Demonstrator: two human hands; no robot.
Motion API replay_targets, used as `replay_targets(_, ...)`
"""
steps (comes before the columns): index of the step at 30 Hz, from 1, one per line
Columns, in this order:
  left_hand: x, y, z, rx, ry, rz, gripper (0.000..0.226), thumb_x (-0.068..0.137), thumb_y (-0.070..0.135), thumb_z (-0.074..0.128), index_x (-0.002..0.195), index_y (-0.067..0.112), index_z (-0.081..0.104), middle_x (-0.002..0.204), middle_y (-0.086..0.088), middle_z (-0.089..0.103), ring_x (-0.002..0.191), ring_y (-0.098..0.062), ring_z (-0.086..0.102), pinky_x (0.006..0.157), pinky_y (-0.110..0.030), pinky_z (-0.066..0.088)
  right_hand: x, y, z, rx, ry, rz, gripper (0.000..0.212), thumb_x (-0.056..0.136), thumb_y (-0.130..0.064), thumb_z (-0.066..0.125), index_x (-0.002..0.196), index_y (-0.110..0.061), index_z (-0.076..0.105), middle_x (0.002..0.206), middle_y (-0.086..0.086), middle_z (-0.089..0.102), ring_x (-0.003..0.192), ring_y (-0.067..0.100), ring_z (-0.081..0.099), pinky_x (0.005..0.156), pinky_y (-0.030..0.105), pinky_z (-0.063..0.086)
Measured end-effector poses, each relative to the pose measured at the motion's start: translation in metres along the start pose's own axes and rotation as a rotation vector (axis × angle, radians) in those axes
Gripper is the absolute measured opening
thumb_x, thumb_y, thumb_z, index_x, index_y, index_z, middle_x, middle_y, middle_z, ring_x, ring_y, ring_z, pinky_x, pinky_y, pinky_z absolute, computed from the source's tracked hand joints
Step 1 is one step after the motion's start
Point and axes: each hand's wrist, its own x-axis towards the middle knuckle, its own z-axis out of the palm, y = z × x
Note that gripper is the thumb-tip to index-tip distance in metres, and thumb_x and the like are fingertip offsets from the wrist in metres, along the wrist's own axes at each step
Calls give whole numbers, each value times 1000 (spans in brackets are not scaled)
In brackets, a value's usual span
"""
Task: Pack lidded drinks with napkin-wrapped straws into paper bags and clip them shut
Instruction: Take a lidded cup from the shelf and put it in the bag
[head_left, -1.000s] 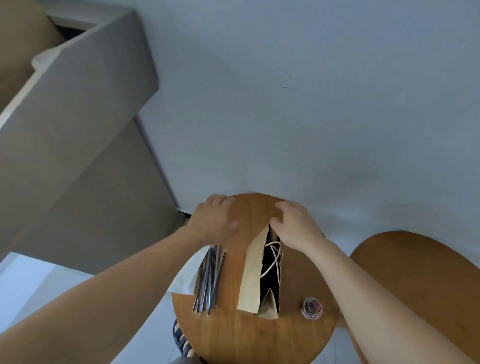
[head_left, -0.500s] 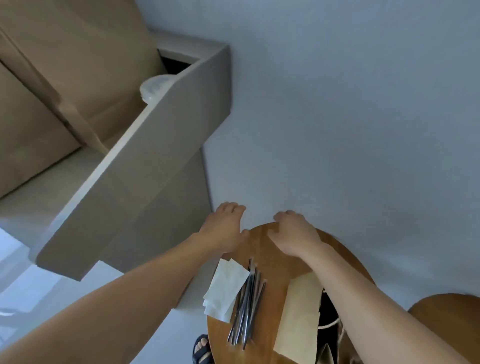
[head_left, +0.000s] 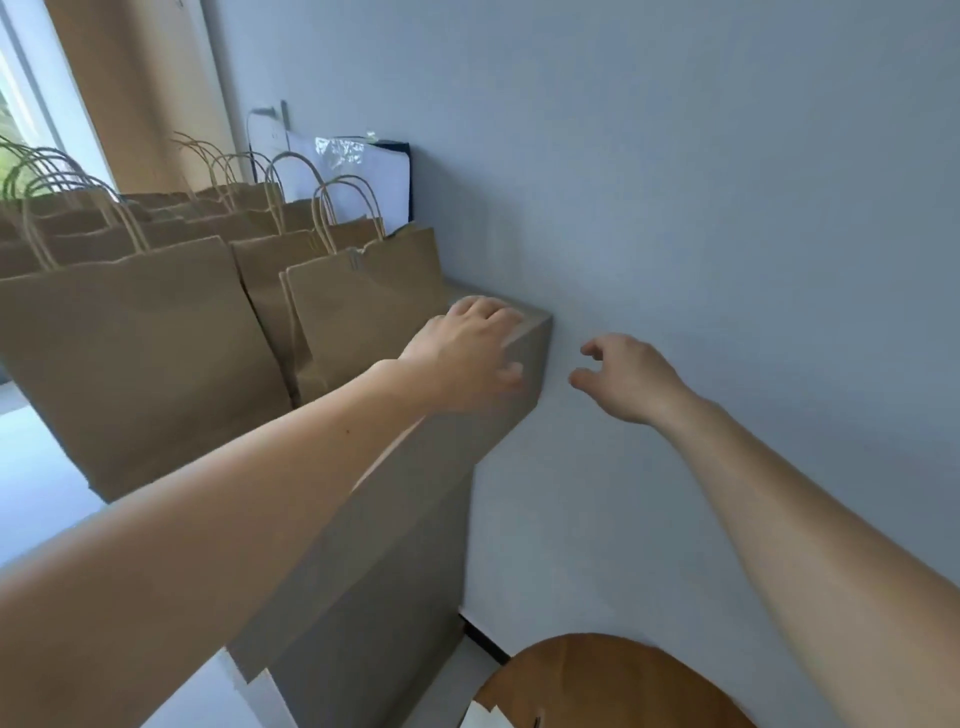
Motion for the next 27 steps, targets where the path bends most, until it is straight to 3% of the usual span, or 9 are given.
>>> replay_targets(6, -26, -68, -30, 44, -3, -115, 63, 90, 41, 53, 148, 25, 33, 156, 5, 31, 145, -18, 19, 111, -40, 32, 48, -86, 15, 5, -72, -176, 51, 90, -39, 59, 135, -15, 52, 136, 5, 55, 122, 25, 52, 98, 37, 44)
replay_targets(10, -41, -95, -33, 40, 6, -125, 64, 90, 43, 53, 149, 28, 33, 154, 8, 31, 145, -15, 19, 111, -36, 30, 77, -124, 40, -68, -249, -215, 39, 85, -45, 63, 113, -18, 61, 111, 2, 63, 99, 21, 61, 82, 35, 52)
replay_targets(14, -47, -107, -32, 32, 4, -105, 65, 90, 44, 54, 149, 28, 32, 154, 7, 31, 145, -14, 17, 112, -36, 30, 97, -138, 62, -251, -390, -149, 73, 62, -64, 71, 120, -22, 56, 109, -1, 63, 95, 20, 61, 87, 40, 54)
replay_targets(18, -51, -114, -30, 23, 4, -84, 64, 91, 43, 55, 149, 28, 33, 155, 7, 31, 145, -14, 18, 112, -37, 32, 112, -141, 77, -311, -493, -96, 97, 50, -66, 79, 131, -21, 49, 120, -1, 60, 103, 22, 59, 91, 42, 52)
replay_targets(23, -52, -119, -30, 9, 15, -69, 63, 91, 42, 55, 148, 28, 33, 155, 8, 31, 145, -13, 17, 112, -36, 32, 117, -141, 86, -309, -459, -87, 100, 48, -63, 80, 133, -22, 47, 117, -1, 59, 98, 22, 59, 85, 41, 54)
replay_targets(27, -47, -118, -38, 2, 52, -53, 63, 90, 43, 56, 147, 28, 35, 155, 9, 31, 144, -13, 19, 110, -36, 31, 114, -140, 80, -165, -261, -118, 101, 50, -61, 76, 139, -27, 41, 131, 5, 52, 112, 27, 54, 90, 40, 51)
